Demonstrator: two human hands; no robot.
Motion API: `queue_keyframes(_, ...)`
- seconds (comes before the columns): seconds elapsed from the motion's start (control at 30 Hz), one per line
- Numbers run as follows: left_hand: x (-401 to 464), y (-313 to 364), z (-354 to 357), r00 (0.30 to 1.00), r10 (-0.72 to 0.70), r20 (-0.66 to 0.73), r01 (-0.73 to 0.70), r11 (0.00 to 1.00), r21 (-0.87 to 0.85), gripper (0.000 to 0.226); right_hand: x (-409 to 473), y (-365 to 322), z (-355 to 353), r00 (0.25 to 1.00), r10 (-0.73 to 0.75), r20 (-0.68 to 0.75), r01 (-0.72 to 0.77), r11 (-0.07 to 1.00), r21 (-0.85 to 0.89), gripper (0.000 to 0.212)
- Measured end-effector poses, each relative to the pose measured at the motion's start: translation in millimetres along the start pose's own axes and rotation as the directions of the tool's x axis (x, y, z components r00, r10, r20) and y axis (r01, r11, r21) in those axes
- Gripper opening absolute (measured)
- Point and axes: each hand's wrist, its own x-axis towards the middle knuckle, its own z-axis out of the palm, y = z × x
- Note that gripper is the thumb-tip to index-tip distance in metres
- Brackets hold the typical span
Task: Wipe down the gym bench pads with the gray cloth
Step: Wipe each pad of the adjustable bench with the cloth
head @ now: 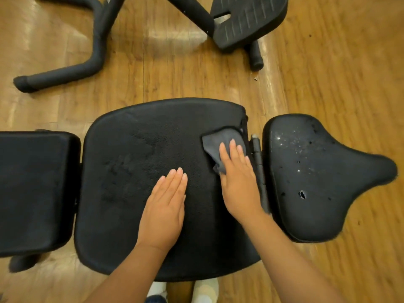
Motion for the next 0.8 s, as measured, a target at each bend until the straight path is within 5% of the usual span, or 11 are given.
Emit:
queue_keyframes(0.17, -1, 0, -1, 1.000, -0.004, 0.027, 0.004, 1.000, 0.001, 0.047, -139, -1, 33, 0.992, 0.022, 0.124, -0.022, 1.000, -0.005, 0.089)
queue_keyframes(0.33, -1, 0, 0, 0.999, -0.003, 0.048, 0.001, 0.999, 0.042, 0.049, -187, 9, 31, 0.985, -0.081, 0.154, 0.092, 0.994, -0.064, 0.065)
queue_keyframes(0.47, 0, -2, 3, 1.000, 0.021, 0.003, -0.021, 1.000, 0.014, 0.047, -145, 13, 26, 0.989, 0.002, 0.149, -0.002, 1.000, -0.004, 0.084)
queue_keyframes(0.8, -1, 1, 4, 0.999, 0.002, -0.035, -0.001, 1.000, 0.013, 0.045, 88, 13, -3, 0.990, 0.134, -0.055, -0.128, 0.987, 0.095, 0.054)
